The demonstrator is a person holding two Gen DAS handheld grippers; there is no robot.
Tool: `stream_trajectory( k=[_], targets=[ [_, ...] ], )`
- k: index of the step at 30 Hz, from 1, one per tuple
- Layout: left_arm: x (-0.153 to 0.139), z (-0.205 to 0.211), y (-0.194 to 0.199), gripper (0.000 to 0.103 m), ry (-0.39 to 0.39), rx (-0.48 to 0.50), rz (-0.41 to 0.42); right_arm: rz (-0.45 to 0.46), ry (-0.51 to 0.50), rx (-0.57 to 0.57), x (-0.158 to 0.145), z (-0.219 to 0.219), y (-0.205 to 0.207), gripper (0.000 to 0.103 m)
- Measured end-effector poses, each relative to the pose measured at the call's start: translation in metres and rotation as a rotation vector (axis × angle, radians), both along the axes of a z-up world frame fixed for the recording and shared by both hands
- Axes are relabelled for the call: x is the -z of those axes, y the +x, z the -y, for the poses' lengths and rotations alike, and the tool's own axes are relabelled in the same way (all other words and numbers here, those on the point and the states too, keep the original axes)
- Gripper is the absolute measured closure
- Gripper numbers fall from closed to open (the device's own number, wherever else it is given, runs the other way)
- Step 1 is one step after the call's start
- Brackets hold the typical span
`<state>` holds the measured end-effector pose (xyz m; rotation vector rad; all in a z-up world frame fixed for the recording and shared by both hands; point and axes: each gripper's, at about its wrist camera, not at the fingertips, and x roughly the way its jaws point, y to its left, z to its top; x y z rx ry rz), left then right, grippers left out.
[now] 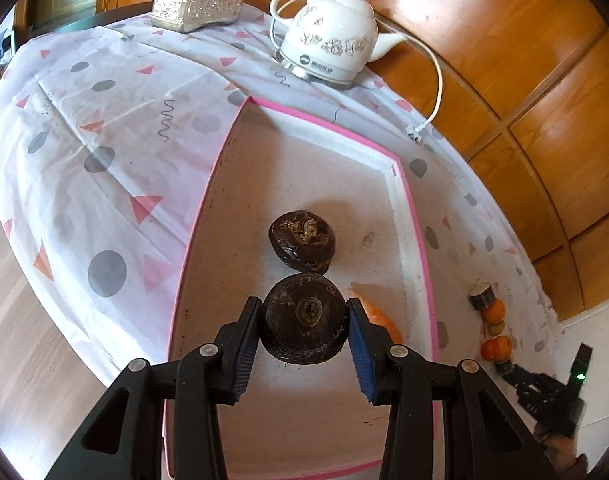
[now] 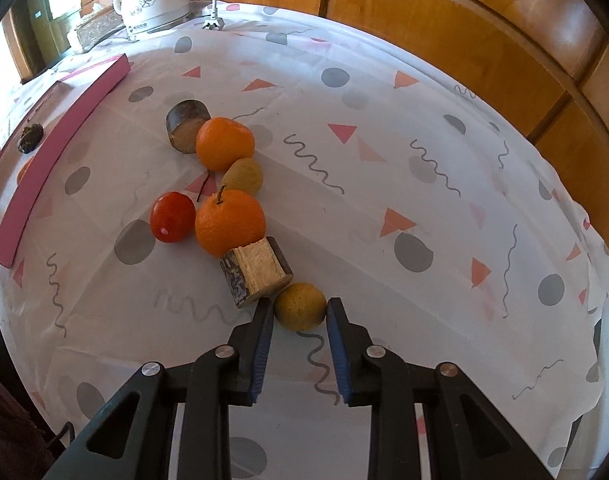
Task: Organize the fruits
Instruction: 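Carry the lump into the tray and open the left gripper while the right gripper reaches the yellow fruit, then close the right gripper on the small yellow round fruit and lift it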
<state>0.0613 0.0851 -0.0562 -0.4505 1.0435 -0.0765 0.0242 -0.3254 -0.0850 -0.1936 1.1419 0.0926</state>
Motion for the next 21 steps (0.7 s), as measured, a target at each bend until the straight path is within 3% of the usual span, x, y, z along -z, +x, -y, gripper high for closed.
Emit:
stream_trajectory(
  k=[7,14,16,18,21],
  targets=[
    [0.017,0.007,0.015,0.06,0.107,0.027,-0.036,0.0,0.001,0.006,0.0,0.001,-0.001,0.076],
    [0.022,0.003,0.04,0.059,0.209,0.002,-0.017,0.0,-0.001,0.003,0.001,0.0,0.0,0.076],
    [0.019,0.003,0.042,0.054,0.216,-0.001,-0.007,0.0,-0.003,0.003,0.001,0.0,-0.001,0.076],
    [0.014,0.004,0.039,0.042,0.222,-0.005,0.023,0.0,-0.002,0.003,0.001,0.0,-0.001,0.076],
    [0.008,0.006,0.031,0.042,0.23,-0.01,0.049,0.0,-0.001,0.004,0.0,0.0,-0.002,0.076]
  ],
)
